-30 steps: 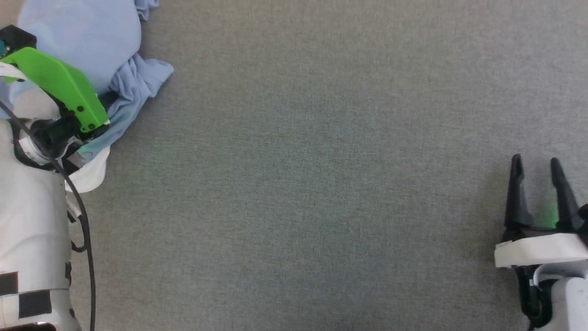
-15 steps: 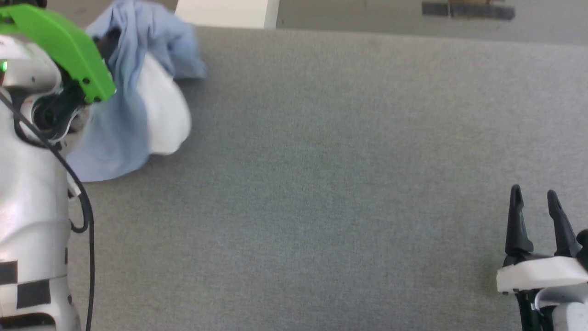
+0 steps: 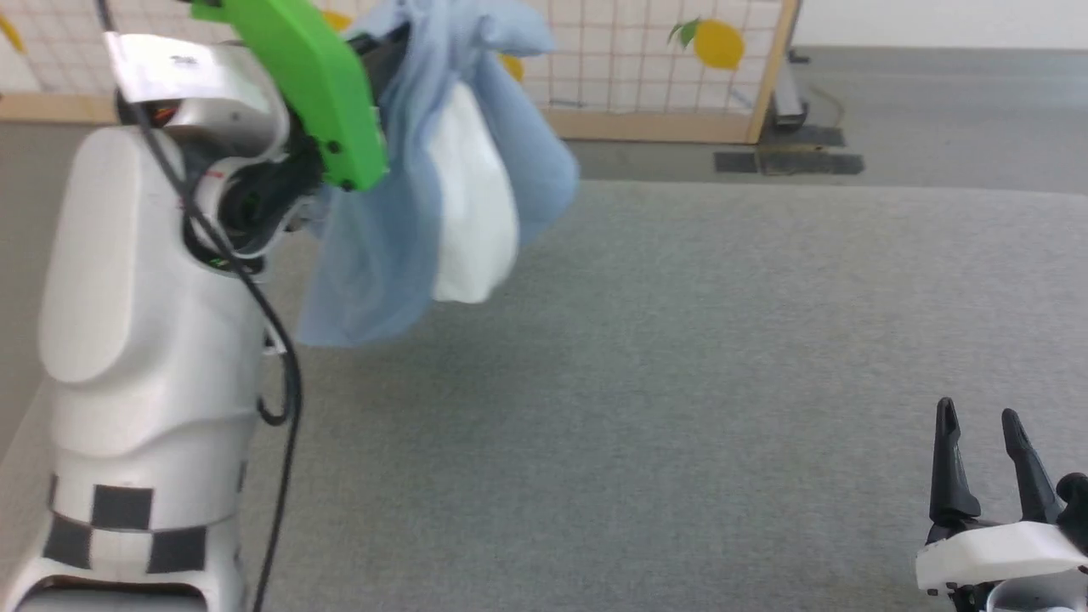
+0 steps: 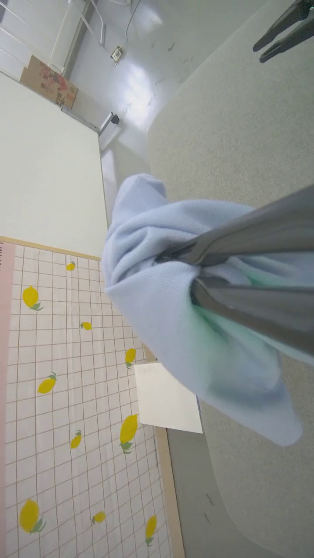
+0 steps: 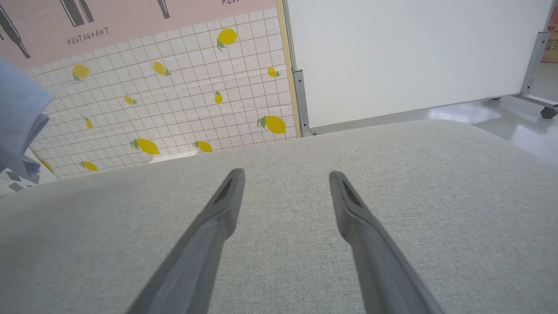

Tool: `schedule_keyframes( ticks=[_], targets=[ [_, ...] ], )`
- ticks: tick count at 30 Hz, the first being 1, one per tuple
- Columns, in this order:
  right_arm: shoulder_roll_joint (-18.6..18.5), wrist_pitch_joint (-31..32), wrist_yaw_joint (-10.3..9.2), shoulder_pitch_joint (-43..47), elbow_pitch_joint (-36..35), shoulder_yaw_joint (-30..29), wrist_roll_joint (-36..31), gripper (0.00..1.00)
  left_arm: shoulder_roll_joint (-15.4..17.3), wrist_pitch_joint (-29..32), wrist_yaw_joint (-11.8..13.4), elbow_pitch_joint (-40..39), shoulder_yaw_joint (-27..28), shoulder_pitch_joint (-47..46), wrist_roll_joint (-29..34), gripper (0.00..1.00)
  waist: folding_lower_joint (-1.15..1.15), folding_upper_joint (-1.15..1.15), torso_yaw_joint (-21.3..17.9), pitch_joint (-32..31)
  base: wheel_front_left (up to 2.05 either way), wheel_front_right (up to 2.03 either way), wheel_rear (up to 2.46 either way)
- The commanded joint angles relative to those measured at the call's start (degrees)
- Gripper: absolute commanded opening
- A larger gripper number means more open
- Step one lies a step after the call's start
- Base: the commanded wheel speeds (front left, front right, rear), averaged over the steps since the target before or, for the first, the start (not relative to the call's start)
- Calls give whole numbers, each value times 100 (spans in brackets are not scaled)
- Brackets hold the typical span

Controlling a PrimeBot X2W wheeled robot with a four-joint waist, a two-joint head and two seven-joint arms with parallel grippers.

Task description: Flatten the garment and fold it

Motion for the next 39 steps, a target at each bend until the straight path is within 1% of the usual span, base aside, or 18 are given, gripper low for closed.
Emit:
schedule_keyframes(
  ticks=[1, 2, 4, 9, 12, 13, 15, 16, 17, 20, 21, 25, 27, 28, 29, 30, 34, 39],
  targets=[
    [-3, -12, -10, 88, 17, -4, 57, 100, -138, 34, 40, -108, -64, -41, -128, 0, 1, 0, -271, -221, 0, 0, 0],
    [-3, -12, -10, 130, 33, 4, 86, 100, -392, 123, 98, -355, -253, 10, -197, 0, 1, 0, -384, -224, 0, 0, 0],
    [-3, -12, -10, 147, 41, 17, 105, 100, -533, 122, 160, -487, -374, 79, -220, 0, 1, 0, -453, -195, 0, 0, 0],
    [-3, -12, -10, 109, 39, 25, 140, 100, -779, -72, 278, -656, -808, 423, -271, 0, 1, 0, -610, -43, 0, 0, 0],
    [-3, -12, -10, 46, 28, 6, 157, 100, -864, -427, 382, -645, -1172, 761, -409, 0, 1, 0, -677, 87, 0, 0, 0],
    [-3, -12, -10, 22, 25, 7, 165, 100, -872, -536, 372, -605, -1327, 845, -387, 0, 1, 0, -698, 134, 0, 0, 0],
    [-3, -12, -10, -42, 20, 22, 189, 100, -885, -846, 428, -411, -1581, 1080, -410, 0, 1, 0, -745, 235, 0, 0, 0],
    [-3, -12, -10, -79, 20, 43, 200, 100, -888, -1018, 415, -269, -1780, 1184, -343, 0, 1, 0, -776, 283, 0, 0, 0],
    [-3, -12, -10, -107, 27, 63, 213, 100, -889, -1142, 348, -132, -1989, 1260, -210, 0, 1, 0, -809, 327, 0, 0, 0],
    [-3, -12, -10, -194, 45, 109, 270, 100, -891, -1589, 336, 515, -2408, 1577, 36, 0, 1, 0, -892, 462, 0, 0, 0],
    [-3, -12, -10, -217, 52, 123, 284, 100, -891, -1682, 333, 720, -2510, 1633, 105, 0, 1, 0, -910, 507, 0, 0, 0],
    [-3, -12, -10, -340, 60, 178, 326, 100, -892, -2138, 489, 1555, -2719, 1710, 89, 0, 1, 0, -975, 697, 0, 0, 0],
    [-3, -12, -10, -386, 61, 175, 333, 100, -893, -2324, 579, 1829, -2755, 1643, 59, 0, 1, 0, -977, 763, 0, 0, 0],
    [-3, -12, -10, -409, 62, 163, 335, 100, -893, -2395, 576, 1988, -2822, 1575, 86, 34, 1, 0, -965, 789, 0, 0, 0],
    [-3, -12, -10, -425, 62, 141, 333, 100, -893, -2519, 589, 2090, -2841, 1508, 72, 100, 1, 0, -942, 806, 0, 0, 0],
    [-3, -12, -10, -430, 65, 118, 325, 100, -893, -2626, 604, 2148, -2849, 1455, 30, 100, 1, 0, -913, 809, 0, 0, 0],
    [-3, -12, -10, -409, 98, 34, 269, 100, -893, -2936, 524, 2188, -3001, 1233, -202, 100, 1, 0, -724, 728, 0, 0, 0],
    [-3, -12, -10, -312, 105, 1, 242, 100, -893, -3303, 522, 1827, -3047, 1109, -415, 100, 1, 0, -451, 510, 0, 0, 0]
  ],
)
